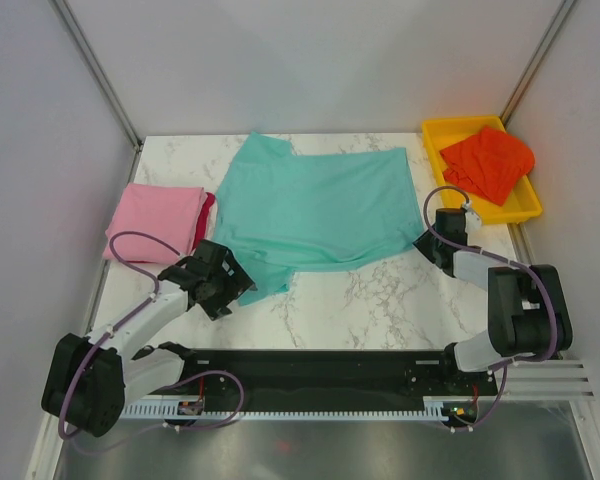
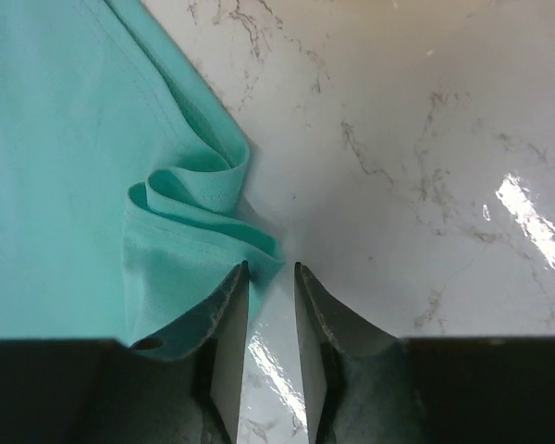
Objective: Fold and stack the t-shirts
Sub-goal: Fold the tshirt
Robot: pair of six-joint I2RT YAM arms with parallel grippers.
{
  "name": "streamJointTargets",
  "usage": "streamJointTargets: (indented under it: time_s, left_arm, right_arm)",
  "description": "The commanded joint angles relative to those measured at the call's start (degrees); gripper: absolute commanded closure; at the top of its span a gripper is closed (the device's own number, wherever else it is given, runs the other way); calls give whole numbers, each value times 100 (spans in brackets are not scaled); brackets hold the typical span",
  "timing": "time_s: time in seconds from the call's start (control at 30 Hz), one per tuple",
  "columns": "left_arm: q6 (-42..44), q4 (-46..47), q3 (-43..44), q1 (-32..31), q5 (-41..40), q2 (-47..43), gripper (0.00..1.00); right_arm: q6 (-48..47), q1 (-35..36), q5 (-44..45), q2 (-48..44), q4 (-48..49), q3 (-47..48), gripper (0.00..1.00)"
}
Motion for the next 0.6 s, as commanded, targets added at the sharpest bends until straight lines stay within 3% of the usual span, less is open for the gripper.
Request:
streamJointTargets:
  time_s: [0.0, 0.17, 0.57]
  left_arm:
    - [-167, -131, 235, -32, 46, 58, 6]
    - [-167, -148, 200, -85, 2, 67, 8]
    - [-395, -219, 349, -366, -464, 532, 16]
  right_arm:
    - [115, -11, -78, 224, 125, 195, 67]
    - [124, -2, -43, 154, 81, 160, 99]
    - [177, -2, -113, -13, 81, 37, 100]
